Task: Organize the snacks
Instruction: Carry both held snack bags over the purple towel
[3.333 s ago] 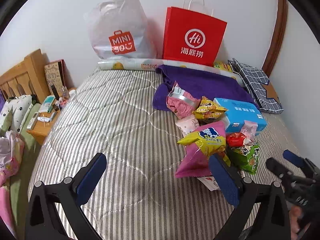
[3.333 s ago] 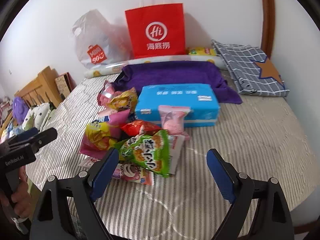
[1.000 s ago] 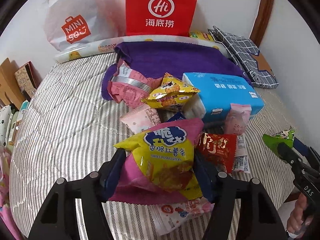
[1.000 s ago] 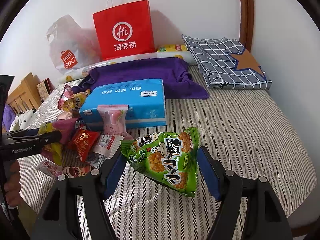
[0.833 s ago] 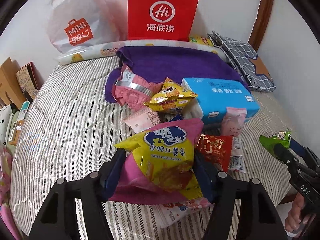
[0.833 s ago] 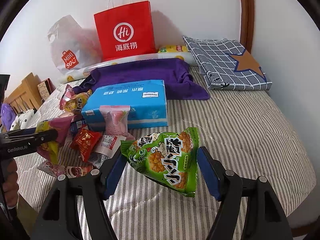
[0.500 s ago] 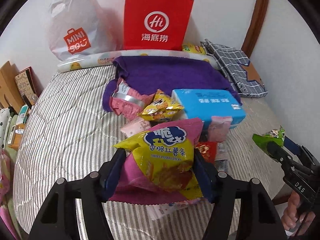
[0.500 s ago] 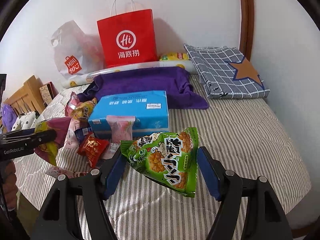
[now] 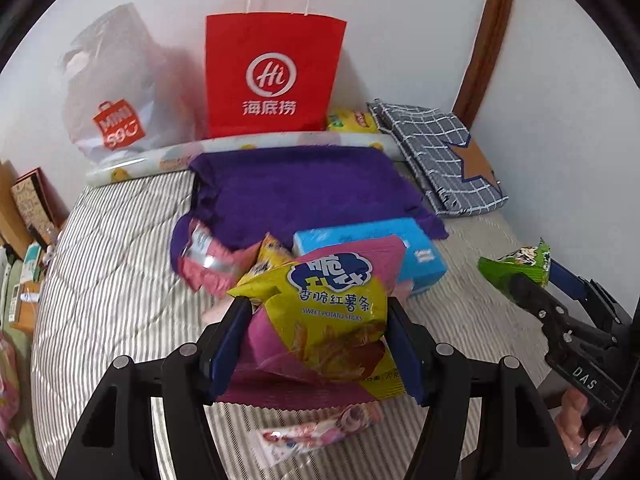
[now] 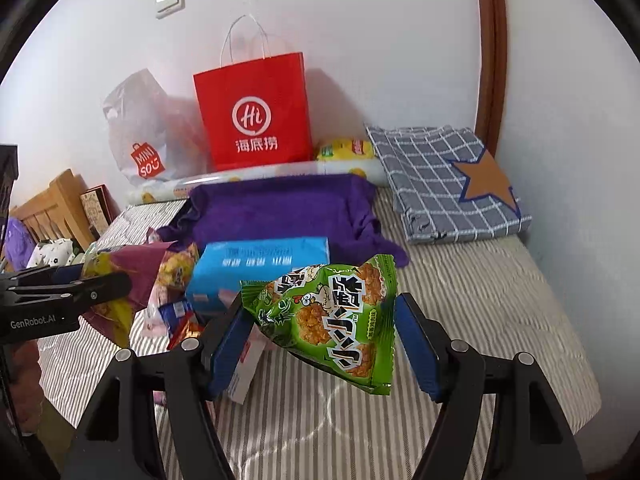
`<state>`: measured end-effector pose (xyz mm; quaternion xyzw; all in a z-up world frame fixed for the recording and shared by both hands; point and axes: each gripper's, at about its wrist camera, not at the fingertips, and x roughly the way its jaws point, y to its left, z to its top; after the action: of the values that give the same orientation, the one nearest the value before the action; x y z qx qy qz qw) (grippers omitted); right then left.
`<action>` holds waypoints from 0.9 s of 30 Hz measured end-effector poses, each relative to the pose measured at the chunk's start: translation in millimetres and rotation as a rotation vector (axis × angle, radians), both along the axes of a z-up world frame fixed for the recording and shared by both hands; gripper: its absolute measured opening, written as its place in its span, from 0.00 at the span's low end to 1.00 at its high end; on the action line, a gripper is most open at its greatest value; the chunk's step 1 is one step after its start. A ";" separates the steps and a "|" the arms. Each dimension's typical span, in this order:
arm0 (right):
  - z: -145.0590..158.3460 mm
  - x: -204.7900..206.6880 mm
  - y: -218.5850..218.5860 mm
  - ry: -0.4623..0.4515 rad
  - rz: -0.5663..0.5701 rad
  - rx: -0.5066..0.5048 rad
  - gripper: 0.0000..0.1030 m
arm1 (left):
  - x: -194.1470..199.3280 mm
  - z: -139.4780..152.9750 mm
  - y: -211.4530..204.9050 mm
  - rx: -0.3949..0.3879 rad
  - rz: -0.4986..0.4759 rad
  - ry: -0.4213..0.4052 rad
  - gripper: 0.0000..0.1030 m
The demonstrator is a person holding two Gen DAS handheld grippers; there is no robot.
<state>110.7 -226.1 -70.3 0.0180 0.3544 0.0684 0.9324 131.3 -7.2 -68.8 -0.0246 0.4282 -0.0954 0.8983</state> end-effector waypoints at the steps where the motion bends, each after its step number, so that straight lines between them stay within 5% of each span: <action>1: 2.2 3.3 -0.3 -0.003 0.004 0.001 0.69 | 3.5 1.7 -1.7 -0.007 -0.006 0.002 0.63; 27: 31.9 150.6 12.5 -0.025 0.051 0.005 0.69 | 128.3 25.5 -4.7 0.028 -0.013 0.008 0.63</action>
<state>261.3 -213.7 -38.4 0.0103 0.3428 0.0932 0.9347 259.5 -11.9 -43.3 -0.0098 0.4332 -0.0953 0.8962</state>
